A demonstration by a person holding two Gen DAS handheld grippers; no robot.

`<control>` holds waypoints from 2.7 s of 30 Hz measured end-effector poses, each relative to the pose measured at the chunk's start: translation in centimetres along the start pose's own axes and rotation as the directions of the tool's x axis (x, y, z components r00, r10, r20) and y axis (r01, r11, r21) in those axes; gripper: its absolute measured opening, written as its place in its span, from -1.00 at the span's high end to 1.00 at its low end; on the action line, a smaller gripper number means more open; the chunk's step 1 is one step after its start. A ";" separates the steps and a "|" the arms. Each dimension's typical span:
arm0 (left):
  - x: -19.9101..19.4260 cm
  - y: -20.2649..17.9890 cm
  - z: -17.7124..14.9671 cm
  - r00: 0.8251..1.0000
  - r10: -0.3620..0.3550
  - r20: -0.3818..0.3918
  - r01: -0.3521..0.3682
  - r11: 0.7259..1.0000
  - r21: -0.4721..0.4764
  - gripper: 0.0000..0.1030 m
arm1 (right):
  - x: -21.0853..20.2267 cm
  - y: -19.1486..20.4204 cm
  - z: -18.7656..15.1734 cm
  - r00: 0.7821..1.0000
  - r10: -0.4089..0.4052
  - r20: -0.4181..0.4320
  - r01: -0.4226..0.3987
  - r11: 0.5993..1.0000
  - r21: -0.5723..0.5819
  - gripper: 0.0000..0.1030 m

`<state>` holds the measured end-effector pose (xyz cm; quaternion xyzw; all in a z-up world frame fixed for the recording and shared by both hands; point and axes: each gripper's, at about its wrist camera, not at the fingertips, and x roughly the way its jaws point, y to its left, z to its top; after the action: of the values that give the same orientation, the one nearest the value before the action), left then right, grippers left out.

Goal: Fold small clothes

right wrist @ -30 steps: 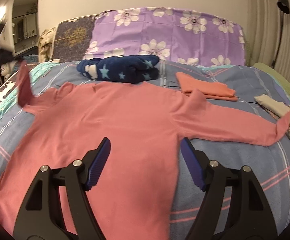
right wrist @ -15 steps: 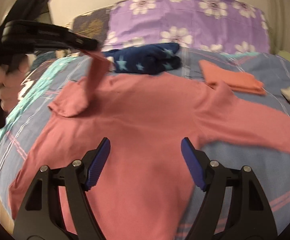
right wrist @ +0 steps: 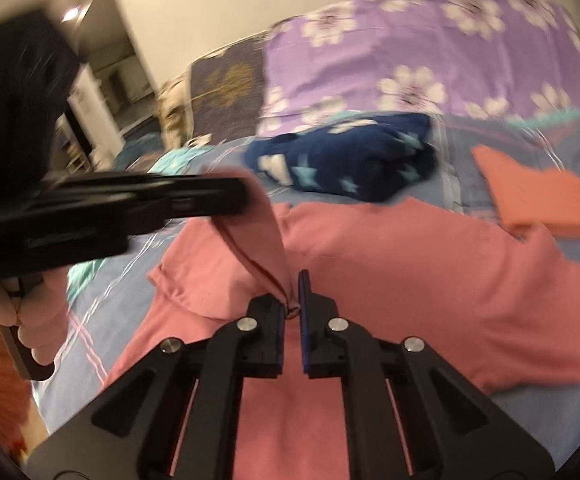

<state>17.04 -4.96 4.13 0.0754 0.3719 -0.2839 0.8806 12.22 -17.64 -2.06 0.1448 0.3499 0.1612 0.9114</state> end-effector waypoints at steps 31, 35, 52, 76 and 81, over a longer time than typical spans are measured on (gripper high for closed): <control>2.2 17.7 -16.6 0.913 0.369 -0.175 -0.407 0.856 -0.317 -0.16 | -2.4 -4.5 6.0 0.993 -0.031 0.110 0.012 0.986 0.166 0.96; 1.0 18.5 -17.2 0.886 0.432 -0.167 -0.462 0.807 -0.367 -0.15 | 1.6 -9.1 4.8 0.967 -0.241 -0.081 0.253 0.942 0.219 0.96; 2.2 17.5 -16.4 0.917 0.372 -0.141 -0.398 0.843 -0.362 0.30 | 6.7 -9.6 1.1 0.945 -0.153 -0.289 0.231 0.938 0.257 0.93; 1.6 16.4 -16.7 0.855 0.500 -0.136 -0.516 0.796 -0.316 0.64 | 6.6 -8.4 -0.3 0.948 -0.131 -0.291 0.197 0.957 0.211 0.30; 1.3 16.3 -16.8 0.853 0.507 -0.125 -0.518 0.793 -0.319 0.58 | 3.5 -7.0 1.0 0.955 -0.230 -0.190 0.256 0.958 0.131 0.96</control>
<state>16.54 13.72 -9.98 0.0240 0.3955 0.0352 0.9175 16.74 -22.70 -6.06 0.1559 0.4541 0.0321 0.8766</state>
